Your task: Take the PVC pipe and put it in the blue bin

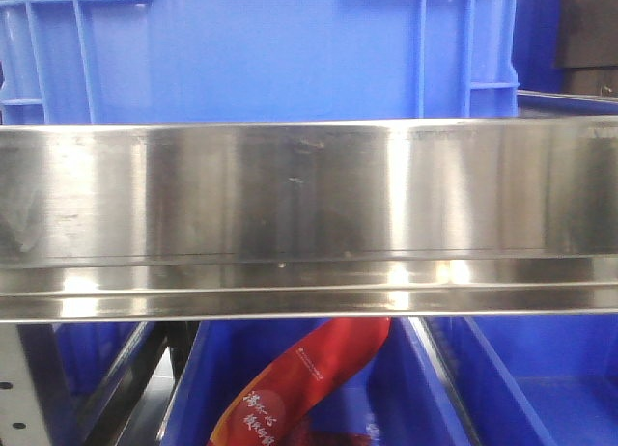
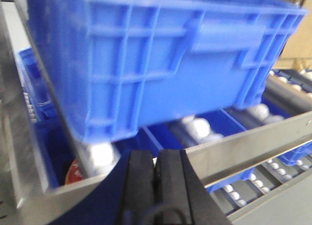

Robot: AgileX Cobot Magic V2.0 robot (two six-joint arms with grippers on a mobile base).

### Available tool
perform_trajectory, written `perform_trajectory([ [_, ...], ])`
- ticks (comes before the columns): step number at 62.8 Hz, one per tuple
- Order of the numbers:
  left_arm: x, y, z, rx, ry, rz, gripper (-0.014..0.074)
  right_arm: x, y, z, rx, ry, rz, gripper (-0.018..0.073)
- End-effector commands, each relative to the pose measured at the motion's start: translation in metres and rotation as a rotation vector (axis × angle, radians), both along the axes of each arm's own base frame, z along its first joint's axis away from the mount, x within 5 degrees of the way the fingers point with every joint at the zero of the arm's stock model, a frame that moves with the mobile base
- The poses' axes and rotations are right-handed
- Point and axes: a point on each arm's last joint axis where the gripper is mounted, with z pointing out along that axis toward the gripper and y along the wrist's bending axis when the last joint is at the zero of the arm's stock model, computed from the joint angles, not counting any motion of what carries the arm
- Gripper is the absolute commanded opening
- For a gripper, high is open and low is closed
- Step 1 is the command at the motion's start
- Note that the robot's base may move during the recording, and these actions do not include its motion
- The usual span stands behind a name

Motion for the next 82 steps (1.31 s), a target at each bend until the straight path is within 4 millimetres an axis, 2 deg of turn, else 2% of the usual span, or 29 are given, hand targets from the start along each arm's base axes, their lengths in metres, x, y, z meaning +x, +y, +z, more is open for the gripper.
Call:
perform_trajectory([
  [1, -0.009, 0.008, 0.001, -0.001, -0.100, 0.020, -0.0111, -0.009, -0.010, 0.008, 0.100, -0.128, -0.032, -0.0167],
  [11, -0.021, 0.018, 0.016, -0.031, -0.326, 0.052, -0.0111, -0.019, -0.019, 0.019, 0.176, -0.229, -0.050, -0.0167],
  [19, -0.026, 0.020, 0.024, -0.072, -0.420, 0.057, -0.0111, -0.021, -0.021, 0.020, 0.185, -0.240, -0.050, -0.0167],
  [66, -0.026, 0.020, 0.025, -0.074, -0.425, 0.057, -0.0111, -0.021, -0.021, 0.020, 0.163, -0.264, -0.054, -0.0167],
  [73, -0.026, 0.020, 0.025, -0.074, -0.425, 0.057, -0.0111, -0.023, -0.024, 0.013, 0.016, -0.368, -0.079, -0.0167],
  [82, -0.026, 0.020, 0.025, -0.074, -0.425, 0.057, -0.0111, -0.026, -0.036, -0.005, -0.015, -0.374, -0.197, -0.0167],
])
